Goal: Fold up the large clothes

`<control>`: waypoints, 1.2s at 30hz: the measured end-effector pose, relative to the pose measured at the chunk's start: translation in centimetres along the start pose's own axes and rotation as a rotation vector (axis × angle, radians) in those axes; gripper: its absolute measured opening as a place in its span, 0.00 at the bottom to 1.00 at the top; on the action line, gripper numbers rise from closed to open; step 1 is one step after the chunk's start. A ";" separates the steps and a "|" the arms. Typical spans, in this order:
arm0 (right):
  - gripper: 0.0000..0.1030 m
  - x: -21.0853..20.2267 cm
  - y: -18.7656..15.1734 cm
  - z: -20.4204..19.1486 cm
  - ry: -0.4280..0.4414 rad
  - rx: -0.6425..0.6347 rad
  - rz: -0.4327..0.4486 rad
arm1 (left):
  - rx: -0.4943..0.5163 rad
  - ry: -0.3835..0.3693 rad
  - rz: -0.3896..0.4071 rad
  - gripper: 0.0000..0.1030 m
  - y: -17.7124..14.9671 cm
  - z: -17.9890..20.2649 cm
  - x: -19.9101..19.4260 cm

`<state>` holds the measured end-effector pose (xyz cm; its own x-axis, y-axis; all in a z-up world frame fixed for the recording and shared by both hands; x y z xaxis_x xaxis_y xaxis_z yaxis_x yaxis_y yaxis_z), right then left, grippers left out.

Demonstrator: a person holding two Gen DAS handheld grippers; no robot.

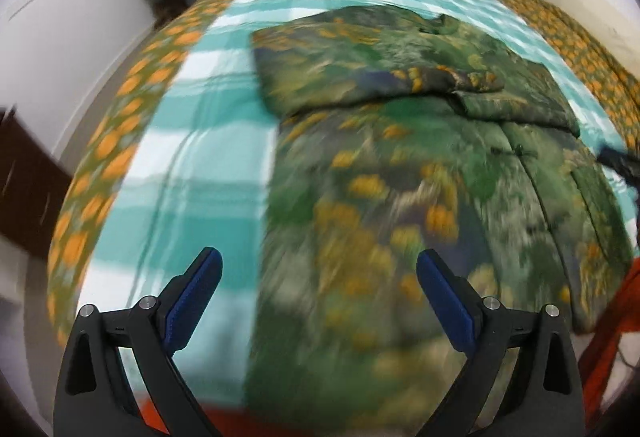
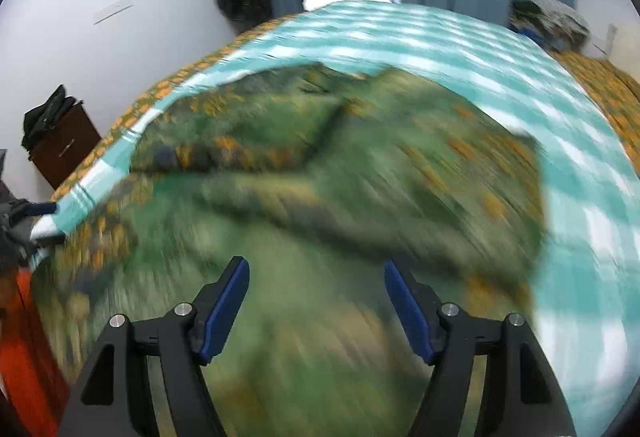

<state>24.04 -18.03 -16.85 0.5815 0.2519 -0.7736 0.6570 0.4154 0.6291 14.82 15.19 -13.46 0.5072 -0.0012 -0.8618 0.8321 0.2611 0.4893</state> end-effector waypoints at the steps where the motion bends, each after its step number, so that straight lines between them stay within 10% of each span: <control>1: 0.70 -1.1 -1.5 0.8 -0.023 0.014 -0.013 | -0.020 -0.009 -0.011 0.96 -0.4 -0.7 0.0; 10: 0.75 -6.0 -14.2 8.4 0.051 0.374 -0.183 | -0.168 -0.132 -0.128 0.96 -3.4 -2.9 3.7; 20: 0.74 -2.9 -15.2 4.7 0.322 0.398 -0.210 | -0.053 -0.102 -0.208 0.78 -5.0 0.4 4.2; 27: 0.18 -3.0 -14.2 3.7 0.276 0.390 -0.246 | -0.090 -0.116 -0.241 0.14 -4.9 -0.4 3.3; 36: 0.13 -9.8 -11.4 2.4 0.343 0.386 -0.152 | -0.120 -0.224 -0.218 0.10 -5.2 -1.8 -3.9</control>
<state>12.03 -27.37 -16.24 0.3187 0.5118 -0.7978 0.8877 0.1340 0.4406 8.17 15.55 -12.90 0.3681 -0.2782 -0.8872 0.9007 0.3433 0.2661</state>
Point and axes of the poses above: each gripper's, at about its wrist camera, not at the fingertips, and x roughly the way its jaws point, z to its right, y to its top, the point moved 3 cm from there along x, roughly the way its jaws point, and after that the axes turned 12 degrees about -x, right-handed, at the moved point
